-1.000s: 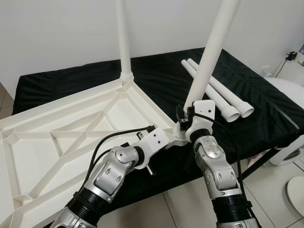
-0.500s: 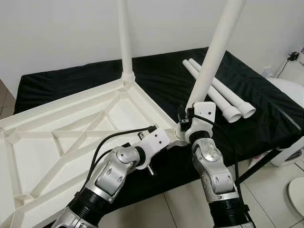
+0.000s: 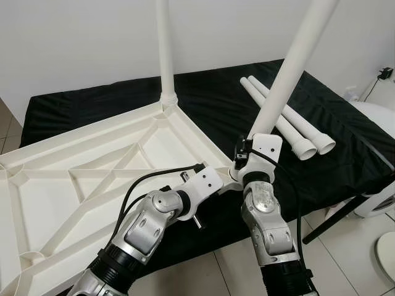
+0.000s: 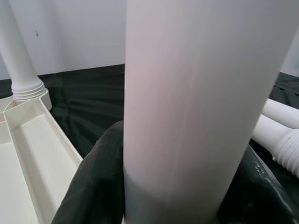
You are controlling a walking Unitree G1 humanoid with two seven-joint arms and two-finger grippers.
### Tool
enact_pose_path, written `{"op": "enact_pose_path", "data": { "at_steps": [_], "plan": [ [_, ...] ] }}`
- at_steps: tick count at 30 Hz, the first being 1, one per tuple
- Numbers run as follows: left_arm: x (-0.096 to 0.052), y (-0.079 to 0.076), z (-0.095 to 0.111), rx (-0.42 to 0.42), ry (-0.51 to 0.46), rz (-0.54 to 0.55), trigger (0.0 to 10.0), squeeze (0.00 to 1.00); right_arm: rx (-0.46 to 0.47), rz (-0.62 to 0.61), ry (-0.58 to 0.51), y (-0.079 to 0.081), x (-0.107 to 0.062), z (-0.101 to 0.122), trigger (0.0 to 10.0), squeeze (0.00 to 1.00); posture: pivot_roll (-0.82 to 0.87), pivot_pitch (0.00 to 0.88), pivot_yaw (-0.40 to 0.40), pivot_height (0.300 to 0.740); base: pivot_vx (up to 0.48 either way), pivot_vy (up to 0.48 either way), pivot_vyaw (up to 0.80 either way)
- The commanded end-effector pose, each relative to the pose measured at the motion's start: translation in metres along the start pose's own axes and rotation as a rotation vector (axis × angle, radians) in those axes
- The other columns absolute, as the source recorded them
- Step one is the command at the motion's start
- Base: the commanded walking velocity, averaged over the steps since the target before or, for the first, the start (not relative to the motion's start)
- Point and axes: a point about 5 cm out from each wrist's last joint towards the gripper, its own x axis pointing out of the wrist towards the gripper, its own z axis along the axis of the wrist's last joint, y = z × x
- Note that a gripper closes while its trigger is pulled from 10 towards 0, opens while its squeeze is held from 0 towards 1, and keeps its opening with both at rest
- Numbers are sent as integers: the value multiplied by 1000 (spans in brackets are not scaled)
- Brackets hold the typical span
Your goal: Building children table
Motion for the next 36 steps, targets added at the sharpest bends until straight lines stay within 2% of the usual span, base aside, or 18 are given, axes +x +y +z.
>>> {"op": "enact_pose_path", "data": {
  "at_steps": [1, 5, 12, 17, 36],
  "plan": [
    [-7, 9, 9, 37, -33, 61, 10000, 0, -84, -189, 134, -36, -3, -32, 10000, 0, -106, 112, 30, 740, 0, 0, 0],
    [-7, 10, 9, 38, -34, 64, 10000, 0, -82, -198, 113, -27, -3, -28, 10000, 0, -105, 115, 27, 740, 0, 0, 0],
    [-7, 9, 9, 36, -36, 65, 10000, 0, -93, -189, 93, -22, -3, -24, 10000, 0, -105, 115, 27, 740, 0, 0, 0],
    [-6, 8, 10, 31, -40, 67, 10000, 0, -129, -197, 25, -16, 0, -14, 10000, 0, -107, 106, 19, 740, 0, 0, 0],
    [-5, 6, 12, 34, -46, 59, 10000, 0, -142, -221, 30, -16, 1, -18, 10000, 0, -109, 90, 17, 740, 0, 0, 0]
  ]
}}
